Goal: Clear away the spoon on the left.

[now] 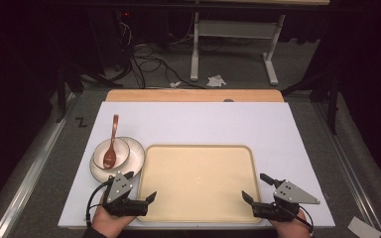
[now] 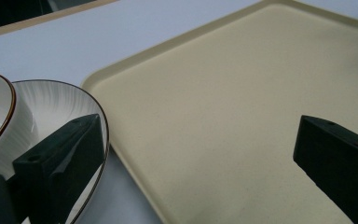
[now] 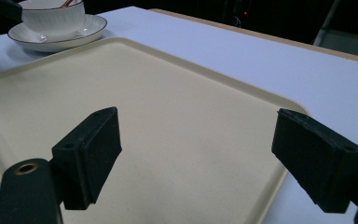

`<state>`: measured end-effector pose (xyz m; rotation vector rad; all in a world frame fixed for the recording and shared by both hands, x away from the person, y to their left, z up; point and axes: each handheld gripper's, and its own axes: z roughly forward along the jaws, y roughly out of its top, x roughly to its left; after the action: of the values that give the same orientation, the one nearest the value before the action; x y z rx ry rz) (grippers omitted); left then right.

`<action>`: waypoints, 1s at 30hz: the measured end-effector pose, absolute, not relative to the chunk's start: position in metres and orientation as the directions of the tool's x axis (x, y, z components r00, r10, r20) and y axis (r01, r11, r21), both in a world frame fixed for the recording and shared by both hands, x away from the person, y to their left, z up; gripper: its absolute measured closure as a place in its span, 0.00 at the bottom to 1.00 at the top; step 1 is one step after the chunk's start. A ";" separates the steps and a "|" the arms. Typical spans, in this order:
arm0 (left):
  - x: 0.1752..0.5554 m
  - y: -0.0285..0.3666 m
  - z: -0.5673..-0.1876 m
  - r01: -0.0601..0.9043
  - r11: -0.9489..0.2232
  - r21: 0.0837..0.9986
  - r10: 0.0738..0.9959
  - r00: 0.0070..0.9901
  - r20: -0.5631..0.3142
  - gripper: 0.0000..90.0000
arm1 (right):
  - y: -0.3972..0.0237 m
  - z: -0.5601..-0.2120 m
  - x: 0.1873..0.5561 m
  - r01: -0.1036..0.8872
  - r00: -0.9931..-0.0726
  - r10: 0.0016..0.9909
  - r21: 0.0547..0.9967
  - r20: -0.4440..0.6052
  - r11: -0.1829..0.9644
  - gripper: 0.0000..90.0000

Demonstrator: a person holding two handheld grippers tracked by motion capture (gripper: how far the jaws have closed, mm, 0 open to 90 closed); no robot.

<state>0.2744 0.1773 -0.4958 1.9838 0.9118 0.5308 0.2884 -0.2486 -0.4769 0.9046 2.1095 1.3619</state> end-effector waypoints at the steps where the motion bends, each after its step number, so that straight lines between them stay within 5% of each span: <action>1: 0.275 0.181 -0.491 0.382 -0.343 0.858 0.777 0.629 0.030 0.02 | -0.249 -0.477 0.289 0.274 -0.675 0.737 0.917 -0.033 0.291 0.19; 8: 0.277 0.209 -0.488 0.402 -0.240 0.883 0.818 0.574 -0.039 0.03 | -0.249 -0.478 0.289 0.272 -0.679 0.734 0.917 -0.033 0.292 0.19; 30: 0.278 0.201 -0.489 0.396 -0.301 0.868 0.800 0.600 0.003 0.05 | -0.250 -0.478 0.289 0.277 -0.674 0.738 0.917 -0.027 0.287 0.19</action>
<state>0.2779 0.2009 -0.4891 1.9163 0.9554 0.5575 0.2890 -0.2502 -0.4776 0.9086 2.1112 1.3673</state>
